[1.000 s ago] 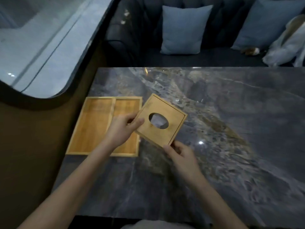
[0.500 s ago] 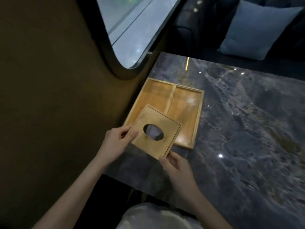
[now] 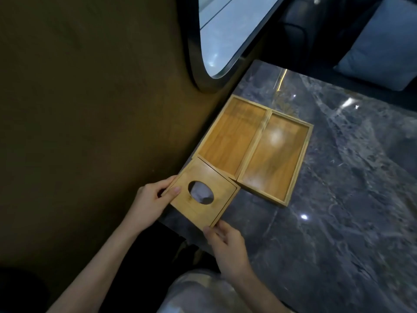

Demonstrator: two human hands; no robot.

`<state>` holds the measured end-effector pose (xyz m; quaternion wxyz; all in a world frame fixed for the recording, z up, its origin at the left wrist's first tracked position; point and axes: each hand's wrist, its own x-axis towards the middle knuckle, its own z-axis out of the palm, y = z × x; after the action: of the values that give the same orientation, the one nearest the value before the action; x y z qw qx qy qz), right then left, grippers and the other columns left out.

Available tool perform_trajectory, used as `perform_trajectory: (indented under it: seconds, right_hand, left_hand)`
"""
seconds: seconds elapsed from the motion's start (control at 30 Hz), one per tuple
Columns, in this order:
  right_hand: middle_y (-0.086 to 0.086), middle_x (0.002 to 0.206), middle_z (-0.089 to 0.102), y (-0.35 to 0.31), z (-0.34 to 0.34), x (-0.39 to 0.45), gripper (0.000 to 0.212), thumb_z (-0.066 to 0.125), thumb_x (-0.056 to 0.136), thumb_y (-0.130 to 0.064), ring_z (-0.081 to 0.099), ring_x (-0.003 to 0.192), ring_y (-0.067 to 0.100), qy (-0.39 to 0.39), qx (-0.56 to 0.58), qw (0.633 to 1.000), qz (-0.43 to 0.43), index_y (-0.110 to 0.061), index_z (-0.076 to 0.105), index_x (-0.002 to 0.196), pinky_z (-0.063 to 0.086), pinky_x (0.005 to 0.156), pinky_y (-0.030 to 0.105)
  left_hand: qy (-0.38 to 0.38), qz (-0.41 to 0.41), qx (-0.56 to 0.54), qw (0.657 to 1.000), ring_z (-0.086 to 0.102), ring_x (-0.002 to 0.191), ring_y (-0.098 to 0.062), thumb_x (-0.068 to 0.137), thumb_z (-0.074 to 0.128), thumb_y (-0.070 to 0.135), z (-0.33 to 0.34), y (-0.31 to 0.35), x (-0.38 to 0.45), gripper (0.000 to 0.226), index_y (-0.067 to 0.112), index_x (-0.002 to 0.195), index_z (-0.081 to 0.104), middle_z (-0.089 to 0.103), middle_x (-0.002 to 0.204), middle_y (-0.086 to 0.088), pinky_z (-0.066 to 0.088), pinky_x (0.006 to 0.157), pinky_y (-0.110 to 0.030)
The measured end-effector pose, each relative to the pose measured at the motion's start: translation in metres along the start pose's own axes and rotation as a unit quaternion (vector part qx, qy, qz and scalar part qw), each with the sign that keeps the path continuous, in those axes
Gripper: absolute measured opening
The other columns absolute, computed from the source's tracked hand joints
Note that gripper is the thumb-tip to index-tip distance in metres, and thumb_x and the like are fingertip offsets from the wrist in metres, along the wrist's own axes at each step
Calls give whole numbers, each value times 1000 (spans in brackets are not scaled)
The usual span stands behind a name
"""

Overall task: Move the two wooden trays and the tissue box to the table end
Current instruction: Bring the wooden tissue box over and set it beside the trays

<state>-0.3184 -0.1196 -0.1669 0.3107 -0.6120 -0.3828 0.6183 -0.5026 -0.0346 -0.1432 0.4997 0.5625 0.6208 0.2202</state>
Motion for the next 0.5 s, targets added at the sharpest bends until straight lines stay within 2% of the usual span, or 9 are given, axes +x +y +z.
perform_trajectory:
  seconds: [0.07,0.2,0.33,0.4,0.5]
  right_hand:
    - [-12,89,72,-1,6,0,14,56,88,-19,65,89,-2,-3,7,1000,6,-21,64,100,48,74,14]
    - [-20,66,68,0,13,2,11,56,88,-17,61,73,-11,-9,11,1000,-4,-24,63,85,45,63,6]
    - [-20,56,63,0,16,3,20,56,88,-13,59,64,-9,0,5,1000,-13,-26,59,73,44,60,5]
    - [-21,60,66,-1,17,5,18,56,88,-14,62,68,-7,5,1,1000,-12,-25,61,74,45,62,6]
    - [-10,85,73,-3,19,7,13,56,88,-16,66,84,-2,13,3,1000,-7,-17,66,96,49,71,11]
  left_hand:
    - [10,4,3,1000,53,98,14,86,56,28,-4,-8,0,44,18,128,48,59,115,16,42,87,-11]
    - [17,1,-13,1000,54,98,19,86,57,26,-7,-20,2,41,17,125,52,59,106,27,42,81,1]
    - [15,-1,-31,999,55,102,14,86,56,27,-5,-27,5,39,19,125,53,61,104,28,44,82,-1]
    - [15,-7,-41,999,56,102,13,86,56,27,-4,-29,8,40,18,126,52,61,103,28,45,82,-5]
    - [21,-16,-49,998,55,98,13,87,56,26,-2,-31,12,41,18,127,50,60,102,28,44,82,-8]
